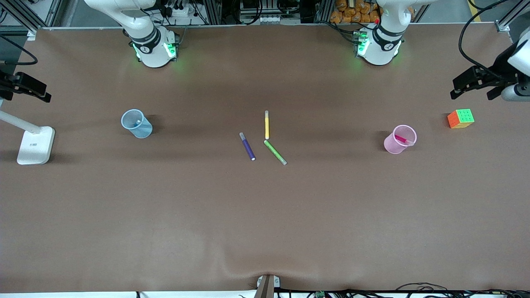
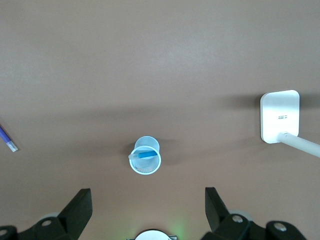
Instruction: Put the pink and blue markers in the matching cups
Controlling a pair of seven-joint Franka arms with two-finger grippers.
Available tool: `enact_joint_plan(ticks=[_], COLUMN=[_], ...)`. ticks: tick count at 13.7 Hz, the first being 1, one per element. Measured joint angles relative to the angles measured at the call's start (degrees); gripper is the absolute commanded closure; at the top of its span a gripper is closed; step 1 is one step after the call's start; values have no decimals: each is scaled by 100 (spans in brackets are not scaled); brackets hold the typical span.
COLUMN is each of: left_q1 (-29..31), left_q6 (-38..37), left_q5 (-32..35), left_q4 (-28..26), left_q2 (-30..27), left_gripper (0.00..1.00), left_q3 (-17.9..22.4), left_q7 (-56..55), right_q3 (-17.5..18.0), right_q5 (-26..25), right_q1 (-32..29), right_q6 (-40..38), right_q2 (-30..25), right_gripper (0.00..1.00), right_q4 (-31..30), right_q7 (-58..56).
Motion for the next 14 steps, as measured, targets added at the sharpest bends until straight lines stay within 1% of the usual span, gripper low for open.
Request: enact_joint_plan(ticks=[2, 6, 14], left_q1=[-1, 0, 9], left_q6=[-13, -293, -428], left_q5=[0, 0, 45], left_q4=[1, 15, 256], left_q2=[-50, -105, -109], left_gripper=[0, 0, 0], left_q3=[-17, -17, 41], left_q7=[0, -4, -4], right_q3=[-3, -1, 26], right_q5=[10, 34, 66], right_q1=[-62, -128, -127], right_q6=[-1, -3, 1], right_q2=[0, 0, -1], right_gripper=[0, 0, 0], right_q4=[-1, -4, -4], right_q7=[15, 15, 14])
